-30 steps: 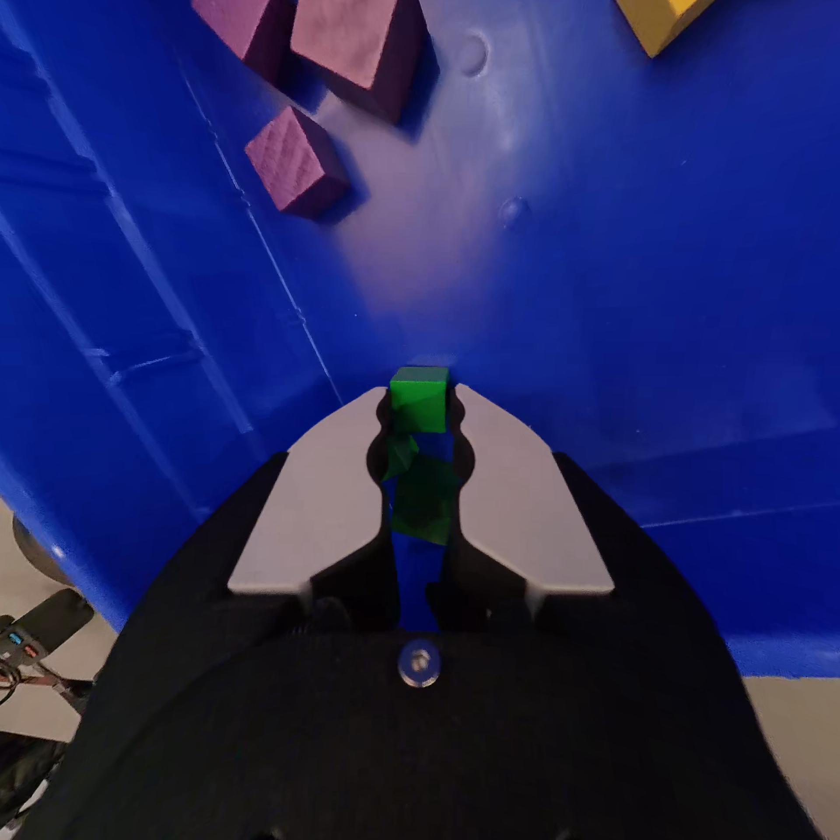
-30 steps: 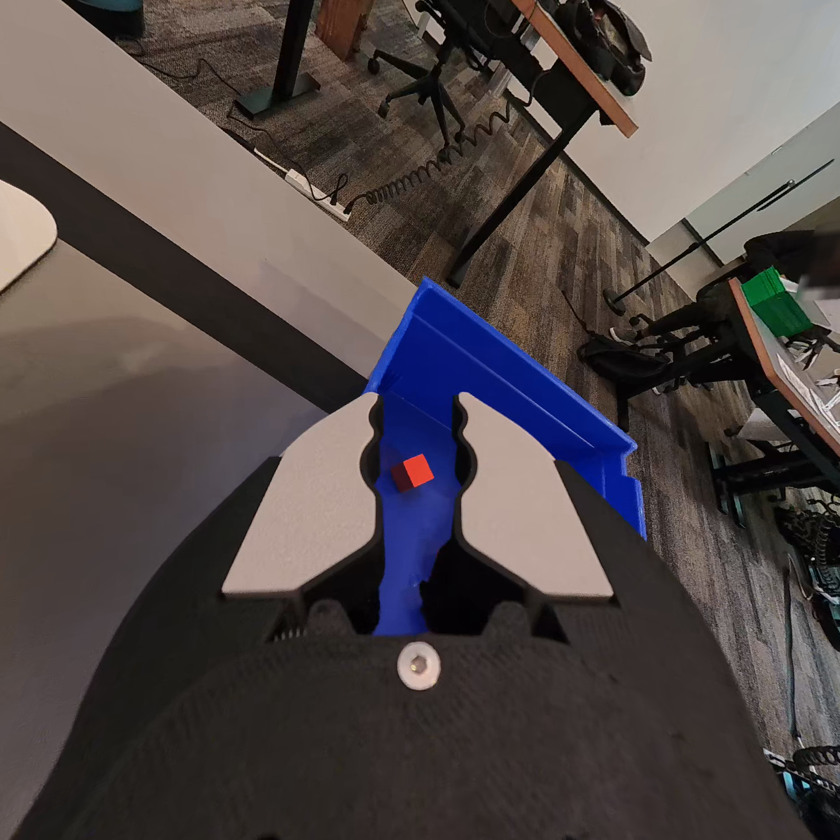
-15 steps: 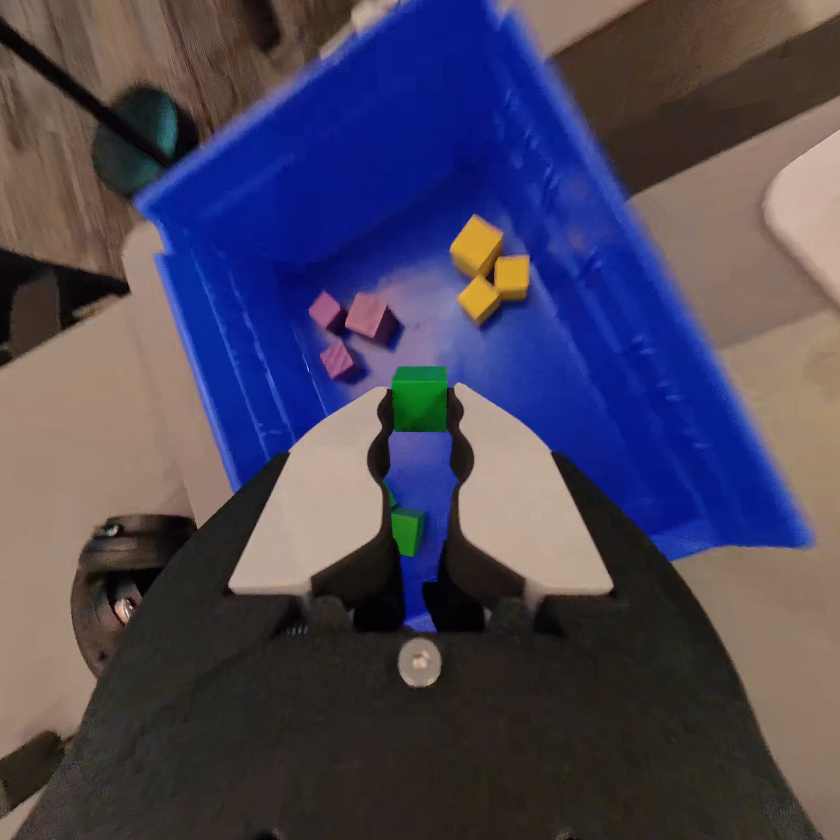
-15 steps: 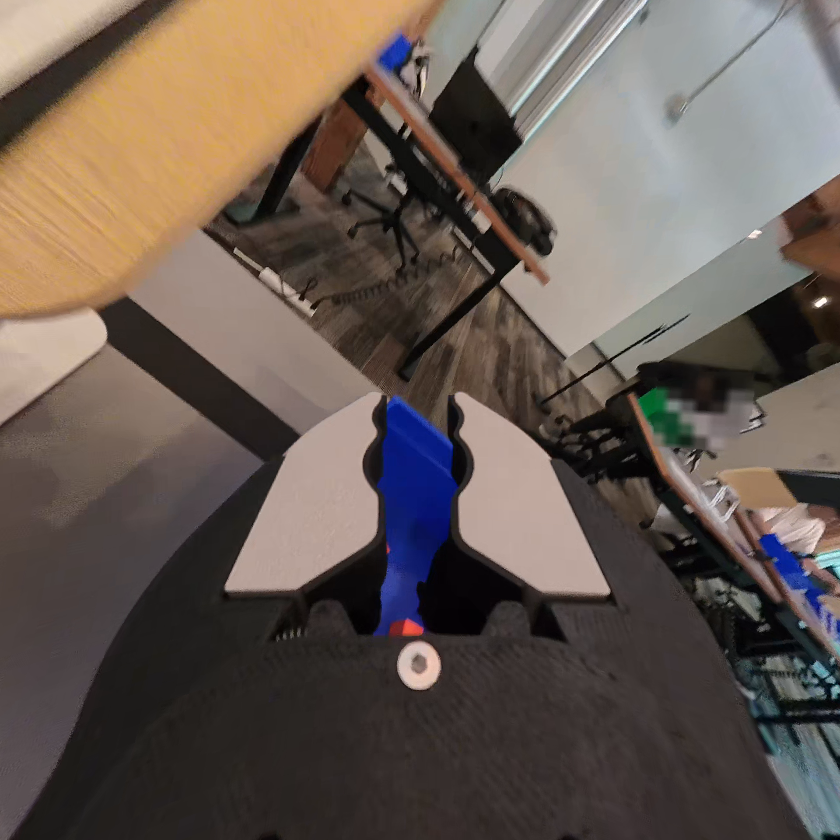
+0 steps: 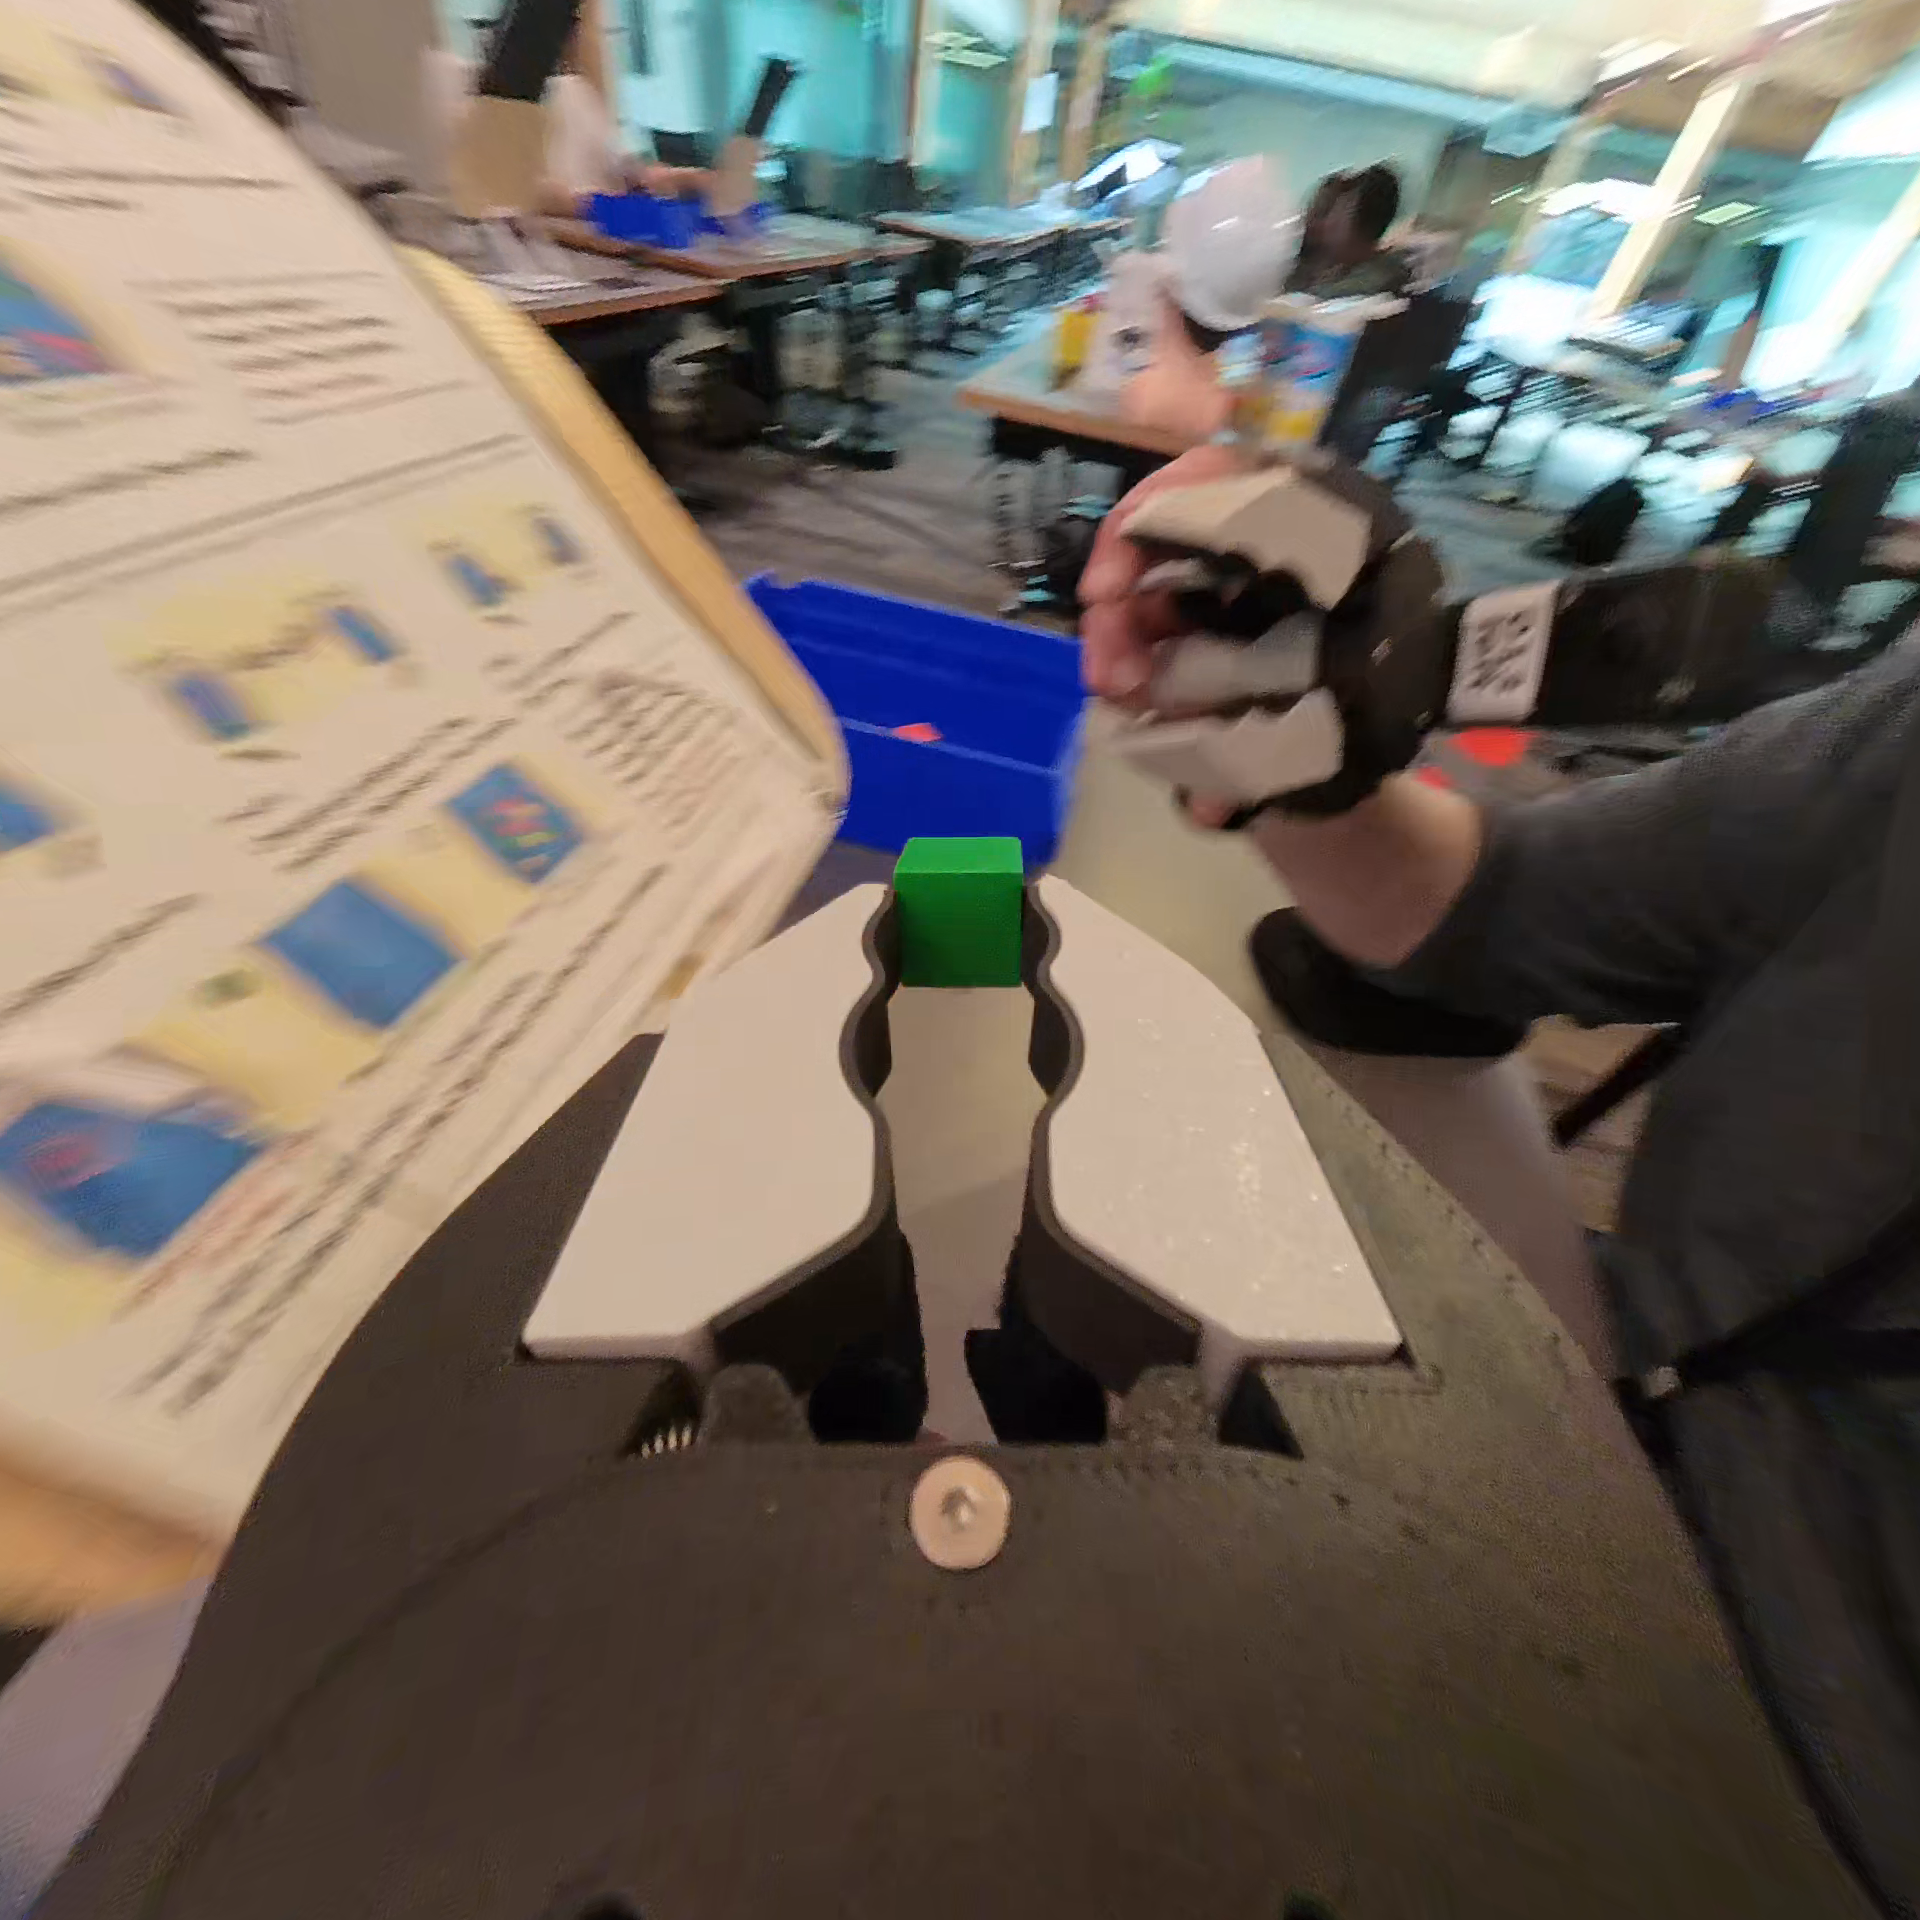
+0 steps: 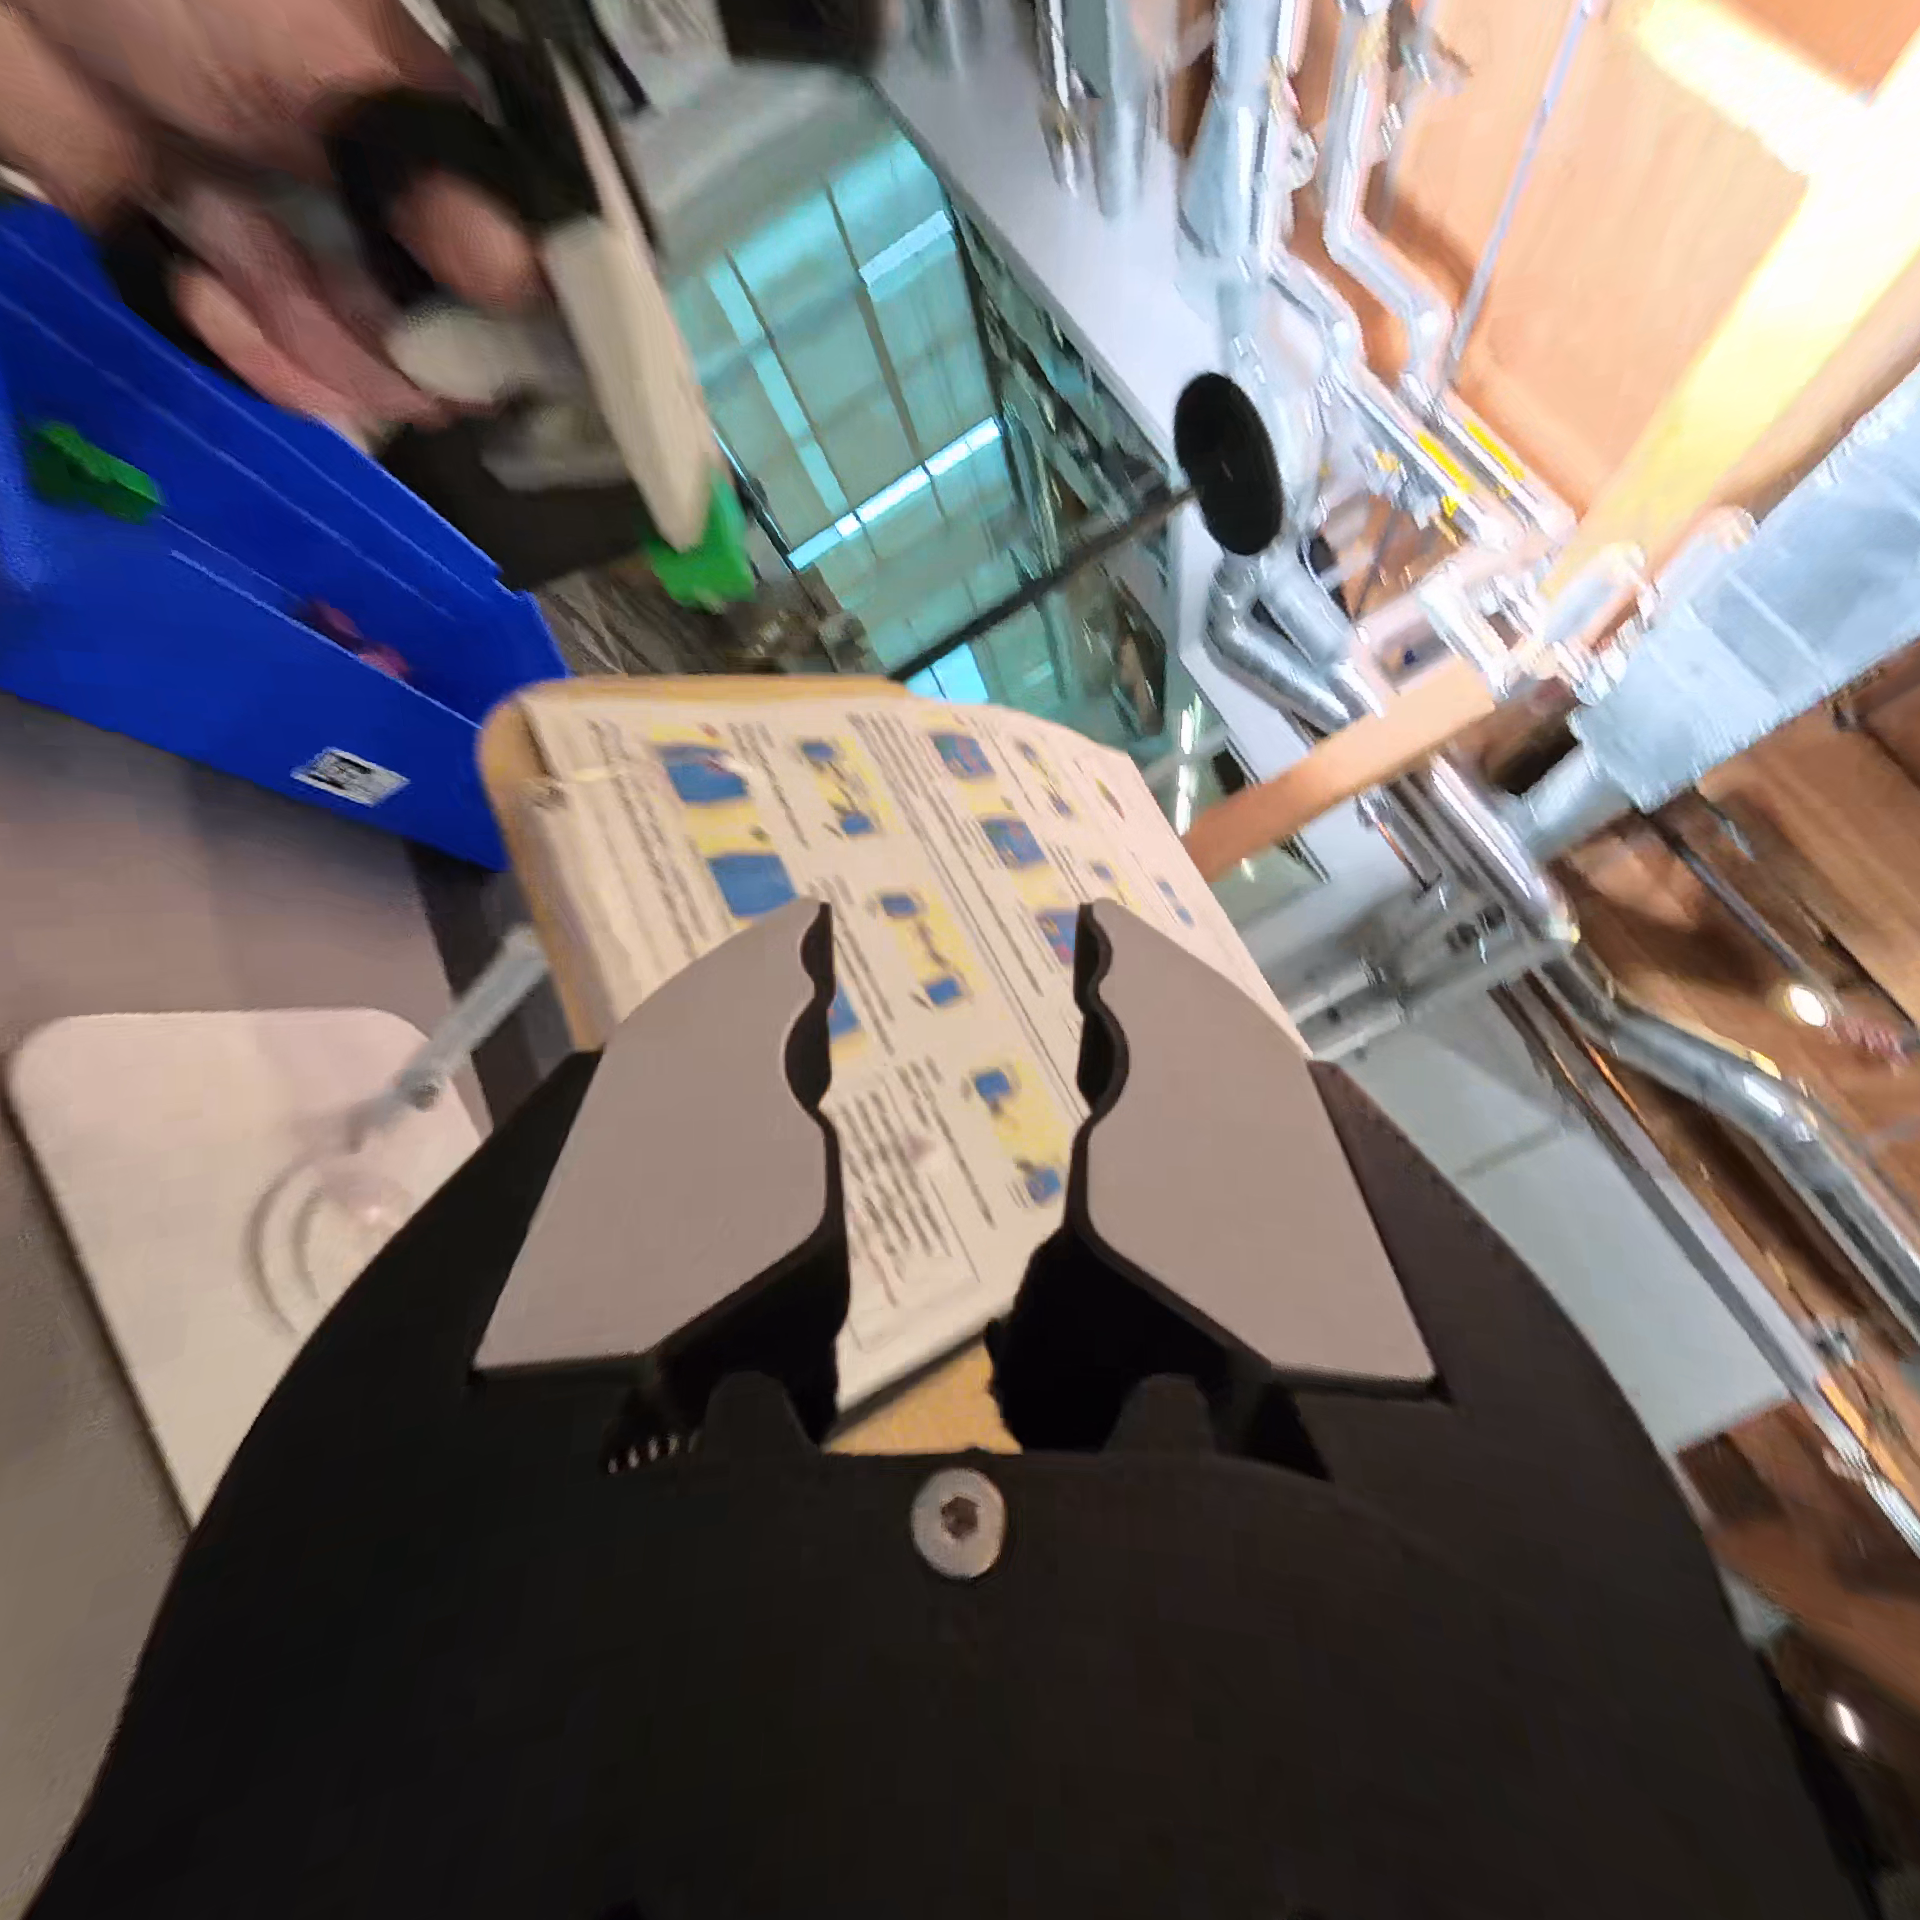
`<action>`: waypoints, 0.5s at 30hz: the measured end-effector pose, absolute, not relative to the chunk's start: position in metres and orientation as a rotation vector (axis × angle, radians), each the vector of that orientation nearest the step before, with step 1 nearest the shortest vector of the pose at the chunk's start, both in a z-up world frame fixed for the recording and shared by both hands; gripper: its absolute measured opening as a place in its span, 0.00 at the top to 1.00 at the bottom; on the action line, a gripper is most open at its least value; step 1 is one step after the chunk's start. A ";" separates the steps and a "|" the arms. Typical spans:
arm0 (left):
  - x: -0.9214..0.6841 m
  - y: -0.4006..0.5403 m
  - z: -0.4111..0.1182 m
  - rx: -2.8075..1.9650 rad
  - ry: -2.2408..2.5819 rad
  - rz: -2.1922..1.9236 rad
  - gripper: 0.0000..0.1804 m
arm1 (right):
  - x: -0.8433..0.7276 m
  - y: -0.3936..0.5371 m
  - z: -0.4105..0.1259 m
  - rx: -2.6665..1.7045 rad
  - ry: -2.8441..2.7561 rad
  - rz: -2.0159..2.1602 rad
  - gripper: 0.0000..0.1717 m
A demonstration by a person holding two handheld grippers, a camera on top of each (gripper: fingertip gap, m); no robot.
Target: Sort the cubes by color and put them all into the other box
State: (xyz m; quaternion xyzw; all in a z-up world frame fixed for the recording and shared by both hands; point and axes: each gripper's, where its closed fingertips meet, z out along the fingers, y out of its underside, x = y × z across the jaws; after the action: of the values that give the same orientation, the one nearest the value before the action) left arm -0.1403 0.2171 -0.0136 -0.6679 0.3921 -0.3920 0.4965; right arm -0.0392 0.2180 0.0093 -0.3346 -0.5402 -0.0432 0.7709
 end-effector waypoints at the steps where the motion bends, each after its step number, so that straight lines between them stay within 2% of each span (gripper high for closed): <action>1: -0.124 0.211 -0.015 -1.591 0.971 -1.023 0.88 | -0.050 0.209 0.003 -0.690 -1.197 -0.091 0.73; 8: -0.066 0.185 -0.034 -1.541 1.042 -1.363 0.88 | -0.080 0.191 -0.025 -0.607 -1.277 -0.093 0.73; 11: -0.060 0.182 -0.036 -1.533 1.045 -1.418 0.88 | -0.083 0.191 -0.029 -0.595 -1.285 -0.118 0.78; 13: -0.056 0.179 -0.038 -1.529 1.054 -1.452 0.88 | -0.083 0.187 -0.027 -0.573 -1.259 -0.104 0.86; 15: -0.055 0.179 -0.038 -1.525 1.048 -1.468 0.88 | -0.083 0.187 -0.027 -0.584 -1.259 -0.098 0.86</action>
State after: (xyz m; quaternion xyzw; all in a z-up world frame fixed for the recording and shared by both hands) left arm -0.0551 0.1789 -0.0380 -0.5973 0.4103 -0.5749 0.3799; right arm -0.0834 0.1870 -0.0273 -0.2690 -0.5798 -0.0451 0.7678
